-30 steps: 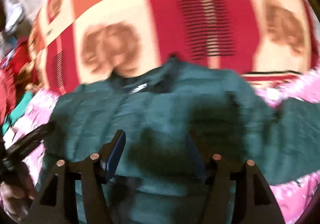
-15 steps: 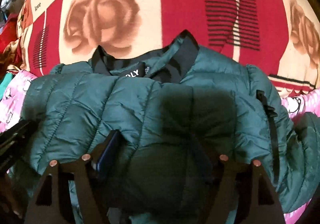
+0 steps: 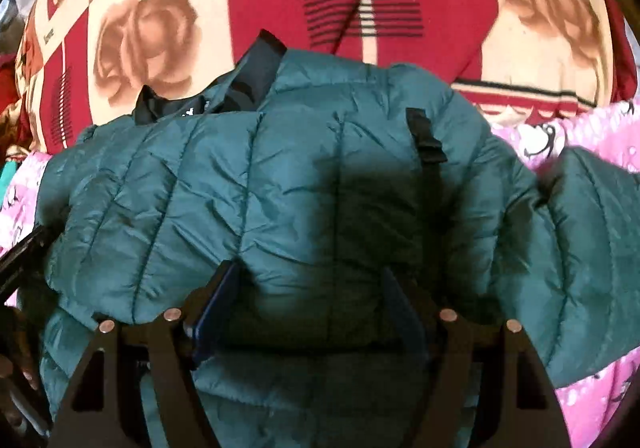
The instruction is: Fold large clothes
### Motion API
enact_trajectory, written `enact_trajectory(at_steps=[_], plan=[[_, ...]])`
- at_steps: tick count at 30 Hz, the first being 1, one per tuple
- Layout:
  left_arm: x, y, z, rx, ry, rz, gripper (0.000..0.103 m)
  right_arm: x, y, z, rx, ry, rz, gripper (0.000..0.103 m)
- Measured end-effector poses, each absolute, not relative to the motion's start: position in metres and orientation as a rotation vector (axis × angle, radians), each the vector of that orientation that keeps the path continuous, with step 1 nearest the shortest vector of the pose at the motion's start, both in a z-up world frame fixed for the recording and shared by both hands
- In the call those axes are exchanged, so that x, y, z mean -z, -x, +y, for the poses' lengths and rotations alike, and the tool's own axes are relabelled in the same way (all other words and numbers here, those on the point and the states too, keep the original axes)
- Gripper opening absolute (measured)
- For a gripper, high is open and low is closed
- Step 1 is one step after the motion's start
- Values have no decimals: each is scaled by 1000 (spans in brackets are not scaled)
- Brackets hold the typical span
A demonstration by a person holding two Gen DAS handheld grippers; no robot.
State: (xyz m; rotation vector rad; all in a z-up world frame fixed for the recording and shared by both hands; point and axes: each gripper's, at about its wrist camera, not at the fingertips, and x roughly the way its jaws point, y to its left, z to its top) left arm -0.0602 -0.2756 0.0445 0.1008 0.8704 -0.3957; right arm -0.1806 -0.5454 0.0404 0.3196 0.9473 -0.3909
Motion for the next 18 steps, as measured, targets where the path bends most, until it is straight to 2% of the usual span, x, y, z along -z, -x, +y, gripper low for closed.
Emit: enact_trajectory(at_steps=[11, 15, 18], plan=[[-56, 72, -272, 389, -106, 854, 39, -76, 210, -529, 434, -326, 824, 77], [-66, 81, -267, 382, -104, 858, 39, -46, 196, -532, 452, -305, 968, 78], [-76, 92, -262, 384, -90, 850, 39, -52, 201, -523, 446, -284, 952, 78]])
